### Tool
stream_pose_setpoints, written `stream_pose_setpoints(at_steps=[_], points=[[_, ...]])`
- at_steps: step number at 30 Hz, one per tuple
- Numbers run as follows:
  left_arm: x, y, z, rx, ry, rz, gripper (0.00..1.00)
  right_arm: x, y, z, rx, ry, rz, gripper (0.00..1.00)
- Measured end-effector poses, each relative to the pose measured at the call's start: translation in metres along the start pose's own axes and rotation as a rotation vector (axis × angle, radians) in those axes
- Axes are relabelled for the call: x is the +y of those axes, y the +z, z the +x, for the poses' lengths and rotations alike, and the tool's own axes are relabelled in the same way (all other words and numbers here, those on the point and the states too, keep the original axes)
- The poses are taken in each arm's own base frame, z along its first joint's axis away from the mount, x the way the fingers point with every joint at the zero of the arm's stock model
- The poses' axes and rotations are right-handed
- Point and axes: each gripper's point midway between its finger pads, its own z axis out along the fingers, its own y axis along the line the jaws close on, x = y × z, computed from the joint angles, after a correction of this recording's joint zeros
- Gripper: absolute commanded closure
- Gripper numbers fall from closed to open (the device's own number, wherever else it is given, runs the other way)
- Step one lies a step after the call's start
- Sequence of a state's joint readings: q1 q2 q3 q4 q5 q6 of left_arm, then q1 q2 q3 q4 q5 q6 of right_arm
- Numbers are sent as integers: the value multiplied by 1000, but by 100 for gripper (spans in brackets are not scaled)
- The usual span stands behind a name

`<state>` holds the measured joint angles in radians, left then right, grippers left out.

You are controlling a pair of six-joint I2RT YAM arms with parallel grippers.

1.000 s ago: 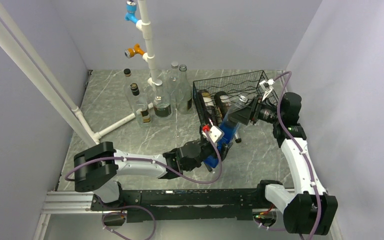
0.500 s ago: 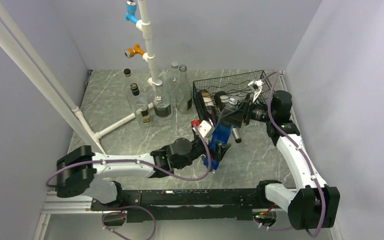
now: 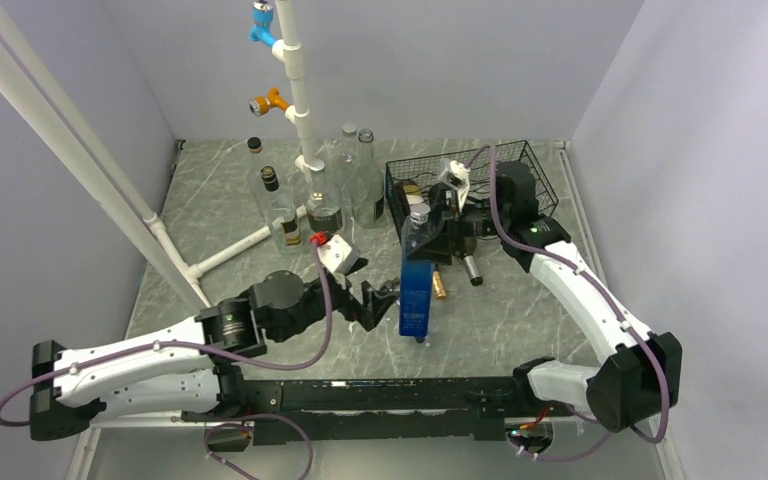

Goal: Take the wine bottle off the wine rack
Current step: Place the wine bottle at the center of the board.

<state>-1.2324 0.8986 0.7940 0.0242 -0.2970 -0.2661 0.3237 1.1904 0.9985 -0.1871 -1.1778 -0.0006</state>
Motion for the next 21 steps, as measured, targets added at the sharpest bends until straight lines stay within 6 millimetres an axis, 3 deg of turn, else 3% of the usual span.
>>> stream_pose_setpoints(at_steps=[4, 10, 15, 21], points=[[16, -22, 0, 20, 20, -52, 1, 6, 16, -6, 40, -60, -64, 98], [36, -39, 9, 45, 35, -126, 1, 5, 42, -19, 76, -150, -127, 98], [48, -44, 22, 88, 47, -182, 1, -4, 67, -27, 96, -200, -142, 98], [64, -51, 45, 116, 38, -246, 1, -30, 96, -26, 126, -213, -103, 98]])
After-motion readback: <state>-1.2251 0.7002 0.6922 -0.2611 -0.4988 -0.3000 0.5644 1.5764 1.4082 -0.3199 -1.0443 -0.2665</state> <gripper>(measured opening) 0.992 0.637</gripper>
